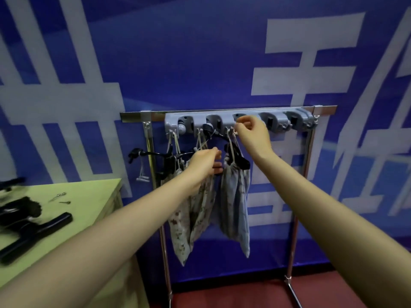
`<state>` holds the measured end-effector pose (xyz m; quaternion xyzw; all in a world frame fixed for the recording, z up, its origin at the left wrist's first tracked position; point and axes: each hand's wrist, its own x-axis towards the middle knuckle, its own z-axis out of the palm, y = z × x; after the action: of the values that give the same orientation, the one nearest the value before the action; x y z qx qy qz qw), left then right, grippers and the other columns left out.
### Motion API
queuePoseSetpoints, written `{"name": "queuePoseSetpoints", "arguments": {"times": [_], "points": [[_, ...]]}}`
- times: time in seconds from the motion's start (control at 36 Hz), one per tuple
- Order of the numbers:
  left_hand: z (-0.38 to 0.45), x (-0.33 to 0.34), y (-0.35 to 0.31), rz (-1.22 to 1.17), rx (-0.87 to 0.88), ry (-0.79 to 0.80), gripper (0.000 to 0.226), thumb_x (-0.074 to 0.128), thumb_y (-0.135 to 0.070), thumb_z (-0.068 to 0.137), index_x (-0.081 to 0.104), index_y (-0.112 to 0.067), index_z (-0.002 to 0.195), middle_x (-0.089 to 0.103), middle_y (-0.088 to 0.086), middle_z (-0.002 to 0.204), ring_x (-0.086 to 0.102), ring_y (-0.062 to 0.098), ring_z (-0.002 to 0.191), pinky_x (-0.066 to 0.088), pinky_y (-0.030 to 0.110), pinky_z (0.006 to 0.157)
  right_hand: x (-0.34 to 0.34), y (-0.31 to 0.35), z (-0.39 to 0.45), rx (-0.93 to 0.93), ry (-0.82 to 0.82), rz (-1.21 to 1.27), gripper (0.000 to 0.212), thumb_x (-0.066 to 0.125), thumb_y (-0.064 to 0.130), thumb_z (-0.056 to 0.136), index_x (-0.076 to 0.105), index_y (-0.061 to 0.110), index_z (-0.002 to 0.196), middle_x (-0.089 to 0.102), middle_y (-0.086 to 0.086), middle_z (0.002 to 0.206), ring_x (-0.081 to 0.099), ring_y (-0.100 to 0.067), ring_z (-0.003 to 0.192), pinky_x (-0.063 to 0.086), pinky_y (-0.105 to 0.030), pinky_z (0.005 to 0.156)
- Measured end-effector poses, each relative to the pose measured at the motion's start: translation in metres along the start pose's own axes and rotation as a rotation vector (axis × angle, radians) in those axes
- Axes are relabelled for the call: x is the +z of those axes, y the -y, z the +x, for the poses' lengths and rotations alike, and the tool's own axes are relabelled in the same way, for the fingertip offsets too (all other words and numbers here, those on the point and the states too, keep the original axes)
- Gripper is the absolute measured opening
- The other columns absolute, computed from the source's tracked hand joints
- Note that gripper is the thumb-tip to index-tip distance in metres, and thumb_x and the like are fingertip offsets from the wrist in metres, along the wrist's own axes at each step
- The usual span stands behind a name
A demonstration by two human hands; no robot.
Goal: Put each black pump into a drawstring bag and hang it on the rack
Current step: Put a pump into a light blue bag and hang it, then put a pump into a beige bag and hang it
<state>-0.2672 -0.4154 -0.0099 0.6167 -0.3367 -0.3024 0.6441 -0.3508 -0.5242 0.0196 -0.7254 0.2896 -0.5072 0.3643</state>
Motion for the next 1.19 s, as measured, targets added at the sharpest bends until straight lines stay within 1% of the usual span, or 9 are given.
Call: {"name": "queuePoseSetpoints", "arguments": {"times": [0.11, 0.31, 0.53, 0.69, 0.78, 0.94, 1.06, 1.14, 1.19], "points": [[-0.034, -0.042, -0.002, 0.081, 0.013, 0.014, 0.041, 0.033, -0.024, 0.106, 0.066, -0.002, 0.097, 0.065, 0.005, 0.080, 0.056, 0.014, 0.061, 0.047, 0.019, 0.048, 0.011, 0.036, -0.030, -0.136, -0.042, 0.087, 0.008, 0.053, 0.020, 0.089, 0.060, 0.023, 0.085, 0.062, -0.001, 0.083, 0.057, -0.011, 0.073, 0.046, -0.030, 0.067], [-0.084, -0.152, -0.022, 0.207, 0.117, -0.277, 0.040, 0.037, -0.018, 0.102, 0.056, -0.012, 0.067, 0.053, 0.003, 0.061, 0.045, 0.013, 0.047, 0.037, 0.017, 0.043, 0.088, 0.099, -0.092, -0.093, 0.224, 0.330, 0.034, 0.049, 0.008, 0.092, 0.056, 0.018, 0.060, 0.046, 0.009, 0.046, 0.039, -0.001, 0.042, 0.031, -0.023, 0.048], [-0.156, -0.324, -0.023, 0.335, 0.058, -0.640, 0.038, 0.034, -0.016, 0.101, 0.055, -0.010, 0.069, 0.053, 0.005, 0.065, 0.044, 0.016, 0.052, 0.036, 0.018, 0.042, 0.214, 0.131, -0.181, 0.007, 0.621, 0.383, 0.029, 0.048, 0.010, 0.091, 0.058, 0.013, 0.064, 0.046, 0.004, 0.053, 0.040, -0.011, 0.051, 0.033, -0.027, 0.051], [-0.216, -0.417, -0.001, 0.688, 0.048, -0.844, 0.035, 0.041, -0.012, 0.097, 0.061, -0.021, 0.069, 0.060, 0.002, 0.073, 0.053, 0.017, 0.070, 0.040, 0.032, 0.066, 0.299, 0.146, -0.233, 0.034, 0.809, 0.381, 0.030, 0.046, 0.012, 0.092, 0.061, 0.016, 0.067, 0.051, 0.003, 0.058, 0.044, -0.012, 0.056, 0.034, -0.027, 0.054], [-0.240, -0.445, 0.016, 0.901, 0.042, -0.834, 0.026, 0.046, -0.022, 0.094, 0.064, -0.012, 0.078, 0.063, 0.010, 0.082, 0.059, 0.028, 0.083, 0.045, 0.039, 0.075, 0.334, 0.149, -0.257, 0.041, 0.890, 0.369, 0.029, 0.045, 0.015, 0.095, 0.063, 0.016, 0.072, 0.054, -0.001, 0.064, 0.047, -0.014, 0.060, 0.036, -0.029, 0.058], [-0.255, -0.483, 0.046, 1.104, -0.108, -0.889, 0.024, 0.054, -0.030, 0.095, 0.066, -0.011, 0.104, 0.053, 0.006, 0.071, 0.060, 0.034, 0.081, 0.033, 0.032, 0.060, 0.391, 0.157, -0.295, -0.002, 0.991, 0.343, 0.020, 0.049, 0.024, 0.097, 0.068, 0.016, 0.098, 0.066, 0.003, 0.089, 0.060, -0.011, 0.080, 0.048, -0.027, 0.067], [-0.255, -0.485, 0.062, 1.075, -0.198, -0.908, 0.026, 0.051, -0.043, 0.096, 0.062, -0.019, 0.101, 0.059, 0.000, 0.084, 0.055, 0.017, 0.081, 0.030, 0.030, 0.074, 0.419, 0.156, -0.307, -0.101, 1.026, 0.195, 0.027, 0.051, 0.036, 0.095, 0.065, 0.020, 0.111, 0.061, -0.001, 0.113, 0.059, -0.014, 0.099, 0.050, -0.035, 0.091], [-0.257, -0.486, 0.073, 1.060, -0.149, -0.949, 0.023, 0.050, -0.042, 0.097, 0.061, -0.021, 0.095, 0.058, 0.000, 0.089, 0.054, 0.013, 0.081, 0.013, 0.025, 0.069, 0.428, 0.147, -0.313, -0.170, 1.027, 0.064, 0.034, 0.054, 0.042, 0.094, 0.062, 0.022, 0.121, 0.053, -0.005, 0.120, 0.054, -0.018, 0.107, 0.045, -0.031, 0.093], [-0.259, -0.488, 0.078, 1.062, -0.122, -0.955, 0.024, 0.049, -0.043, 0.097, 0.061, -0.023, 0.091, 0.059, -0.001, 0.089, 0.056, 0.014, 0.084, 0.020, 0.032, 0.074, 0.429, 0.142, -0.315, -0.188, 1.013, 0.042, 0.034, 0.059, 0.044, 0.091, 0.063, 0.024, 0.118, 0.056, -0.003, 0.116, 0.055, -0.018, 0.106, 0.045, -0.029, 0.088]]}}
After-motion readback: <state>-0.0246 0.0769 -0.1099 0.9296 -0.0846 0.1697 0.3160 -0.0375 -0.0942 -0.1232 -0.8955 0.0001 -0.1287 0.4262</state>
